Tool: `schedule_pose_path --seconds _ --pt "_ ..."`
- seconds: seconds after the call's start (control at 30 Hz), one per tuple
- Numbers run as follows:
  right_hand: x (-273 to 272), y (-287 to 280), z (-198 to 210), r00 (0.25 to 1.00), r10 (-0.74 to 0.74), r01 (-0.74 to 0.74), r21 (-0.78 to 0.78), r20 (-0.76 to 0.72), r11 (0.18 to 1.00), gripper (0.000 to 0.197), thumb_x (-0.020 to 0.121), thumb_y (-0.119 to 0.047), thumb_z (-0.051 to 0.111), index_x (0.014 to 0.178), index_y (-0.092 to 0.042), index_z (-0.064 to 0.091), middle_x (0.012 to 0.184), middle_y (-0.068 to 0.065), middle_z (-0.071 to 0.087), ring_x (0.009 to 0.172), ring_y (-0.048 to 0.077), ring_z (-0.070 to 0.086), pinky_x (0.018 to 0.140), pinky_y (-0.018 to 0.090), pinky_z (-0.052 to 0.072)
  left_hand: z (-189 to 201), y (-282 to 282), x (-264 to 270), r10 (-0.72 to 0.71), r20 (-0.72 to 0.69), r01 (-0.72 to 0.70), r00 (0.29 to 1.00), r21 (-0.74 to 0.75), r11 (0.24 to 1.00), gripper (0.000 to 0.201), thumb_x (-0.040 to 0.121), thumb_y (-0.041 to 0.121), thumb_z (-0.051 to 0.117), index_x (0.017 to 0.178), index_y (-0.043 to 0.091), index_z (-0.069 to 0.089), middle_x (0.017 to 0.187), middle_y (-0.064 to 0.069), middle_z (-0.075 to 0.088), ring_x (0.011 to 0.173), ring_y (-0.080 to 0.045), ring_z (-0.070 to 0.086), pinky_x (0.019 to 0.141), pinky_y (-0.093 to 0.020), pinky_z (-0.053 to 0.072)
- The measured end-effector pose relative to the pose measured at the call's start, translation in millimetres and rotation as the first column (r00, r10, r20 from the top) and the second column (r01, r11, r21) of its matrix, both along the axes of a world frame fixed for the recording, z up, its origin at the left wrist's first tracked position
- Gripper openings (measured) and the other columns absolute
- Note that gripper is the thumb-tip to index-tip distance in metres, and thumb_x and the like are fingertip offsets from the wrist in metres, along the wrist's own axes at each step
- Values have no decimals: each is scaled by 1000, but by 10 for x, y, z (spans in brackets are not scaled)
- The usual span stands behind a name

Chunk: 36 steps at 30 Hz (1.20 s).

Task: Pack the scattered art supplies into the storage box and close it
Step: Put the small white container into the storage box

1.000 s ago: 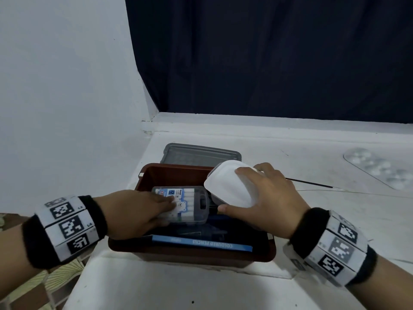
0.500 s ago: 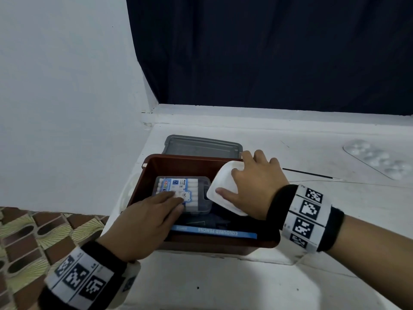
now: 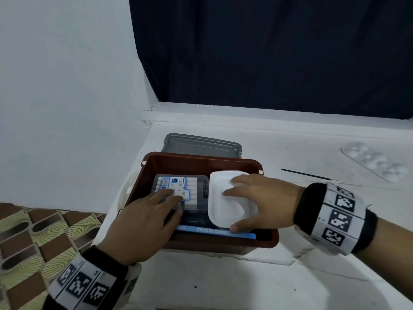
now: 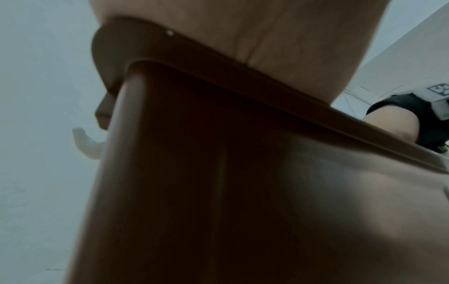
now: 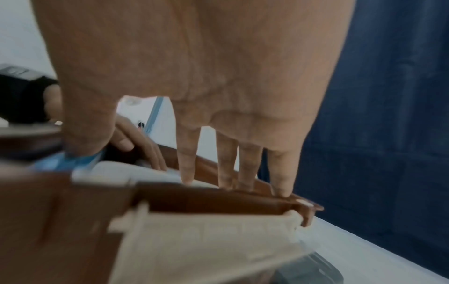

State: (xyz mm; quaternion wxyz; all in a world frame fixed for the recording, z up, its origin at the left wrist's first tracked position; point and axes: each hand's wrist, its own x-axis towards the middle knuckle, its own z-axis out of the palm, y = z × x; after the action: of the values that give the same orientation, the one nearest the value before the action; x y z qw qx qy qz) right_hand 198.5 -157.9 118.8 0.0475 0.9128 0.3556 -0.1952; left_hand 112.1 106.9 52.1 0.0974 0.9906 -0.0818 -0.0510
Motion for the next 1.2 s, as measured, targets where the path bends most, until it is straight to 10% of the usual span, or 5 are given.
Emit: schedule_pose_path --seconds 0.23,0.67,0.87,1.03,1.2 --pt "-25 -43 -117 992 43 -37 -50 116 998 86 74 -89 27 146 -43 27 133 -7 45 115 23 46 103 38 36 77 -44 -31 28 9 -28 1000 2 1000 73 89 63 15 137 28 56 144 3 55 129 -18 56 101 -34 51" --pt "-109 -210 -420 983 -62 35 156 171 987 75 85 -79 4 147 -45 29 156 -7 32 137 18 32 120 43 13 44 -69 7 -10 33 14 999 -134 991 78 86 75 13 146 35 42 155 19 37 144 3 28 107 -3 7" --pt "-167 -142 -445 969 -119 83 165 219 983 78 82 -75 7 145 -39 36 148 -5 41 132 21 39 119 40 20 25 -45 33 -110 -45 106 993 -80 991 91 77 86 -10 150 49 29 159 28 22 147 10 7 120 -17 9" --pt "-194 -120 -494 966 -147 113 163 214 980 82 78 -73 4 146 -40 33 153 0 37 139 23 35 121 43 13 139 -33 43 -73 -112 62 991 -98 993 86 73 85 -2 143 55 38 153 35 27 146 9 14 118 -26 25" --pt "-181 -119 -507 968 -144 111 161 208 981 84 76 -73 1 149 -40 27 154 -2 31 139 21 30 120 38 17 132 -48 49 -49 -112 32 993 -148 988 76 84 80 12 145 46 41 154 31 29 147 7 10 117 -17 13"
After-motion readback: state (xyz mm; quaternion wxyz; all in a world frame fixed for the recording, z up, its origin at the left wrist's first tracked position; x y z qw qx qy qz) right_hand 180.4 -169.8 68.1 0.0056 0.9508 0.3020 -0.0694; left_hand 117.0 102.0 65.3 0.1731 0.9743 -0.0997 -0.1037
